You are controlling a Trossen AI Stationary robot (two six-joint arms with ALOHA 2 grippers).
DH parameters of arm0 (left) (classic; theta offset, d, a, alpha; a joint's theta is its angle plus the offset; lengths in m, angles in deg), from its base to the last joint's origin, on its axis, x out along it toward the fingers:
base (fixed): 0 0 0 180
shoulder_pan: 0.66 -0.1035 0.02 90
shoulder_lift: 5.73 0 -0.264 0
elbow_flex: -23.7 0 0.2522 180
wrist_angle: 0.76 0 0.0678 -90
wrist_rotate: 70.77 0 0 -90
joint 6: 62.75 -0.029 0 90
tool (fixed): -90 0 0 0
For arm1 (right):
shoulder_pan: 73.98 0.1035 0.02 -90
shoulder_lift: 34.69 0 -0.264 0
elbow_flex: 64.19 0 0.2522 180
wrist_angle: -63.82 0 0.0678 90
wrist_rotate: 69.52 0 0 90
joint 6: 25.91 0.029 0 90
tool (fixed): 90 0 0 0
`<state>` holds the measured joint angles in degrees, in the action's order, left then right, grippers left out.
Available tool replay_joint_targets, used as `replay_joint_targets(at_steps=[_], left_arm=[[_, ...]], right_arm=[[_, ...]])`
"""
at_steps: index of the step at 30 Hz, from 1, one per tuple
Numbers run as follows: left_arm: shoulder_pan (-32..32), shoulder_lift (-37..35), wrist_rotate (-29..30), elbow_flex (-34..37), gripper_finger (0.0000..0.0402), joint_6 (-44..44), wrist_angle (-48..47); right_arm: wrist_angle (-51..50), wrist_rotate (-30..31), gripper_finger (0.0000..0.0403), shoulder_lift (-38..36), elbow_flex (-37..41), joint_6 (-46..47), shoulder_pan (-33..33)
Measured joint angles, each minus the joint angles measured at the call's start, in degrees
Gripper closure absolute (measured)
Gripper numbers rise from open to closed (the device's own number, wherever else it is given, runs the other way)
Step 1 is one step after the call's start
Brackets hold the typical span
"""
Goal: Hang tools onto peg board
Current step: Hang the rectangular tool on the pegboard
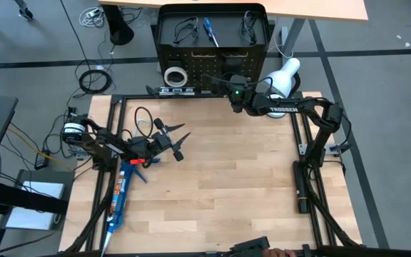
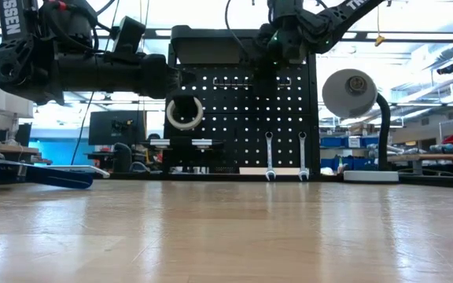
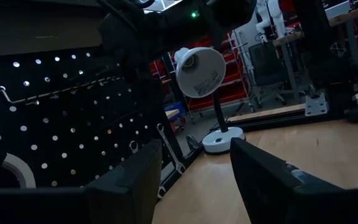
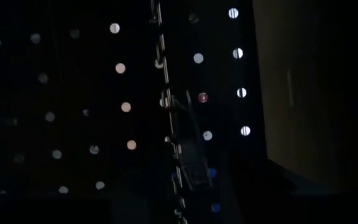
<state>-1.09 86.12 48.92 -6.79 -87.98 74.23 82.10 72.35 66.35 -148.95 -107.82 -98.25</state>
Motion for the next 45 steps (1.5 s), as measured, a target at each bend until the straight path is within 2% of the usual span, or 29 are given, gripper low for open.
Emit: replay_joint_targets(at_steps=[6,25,29,34,38,43,45], left_arm=[[0.0,0.0,0.02,0.02,0.0204,0.0,0.0],[0.0,-0.02,0.0,0.02,0.0204,-0.02,0.04],[0.0,-0.02,0.02,0.02,0.0204,-0.1,0.02],[0.0,-0.02,0.01,0.02,0.0204,-0.89,0.04],[0.0,-0.02,0.0,0.02,0.0204,-0.9,0.07],[0.0,-0.02,-0.22,0.02,0.0204,-0.89,0.32],[0.0,-0.02,-0.93,0.02,0.0204,-0.45,0.35]], right_arm=[[-0.62,0.79,0.0239,-0.69,0.02,4.24,0.05],[-4.29,4.01,0.0237,-2.14,0.07,9.53,1.76],[-9.97,3.57,0.0237,-4.37,0.07,12.9,2.47],[-25.2,-2.49,0.0237,-10.13,0.07,27.65,3.25],[-34.5,-4.09,0.0238,-13.03,0.07,36.55,3.28],[-36.8,-8.11,0.0244,-13.06,0.07,38.48,3.69],[-36.66,-12.19,0.0247,-12.45,0.07,38.5,3.74]])
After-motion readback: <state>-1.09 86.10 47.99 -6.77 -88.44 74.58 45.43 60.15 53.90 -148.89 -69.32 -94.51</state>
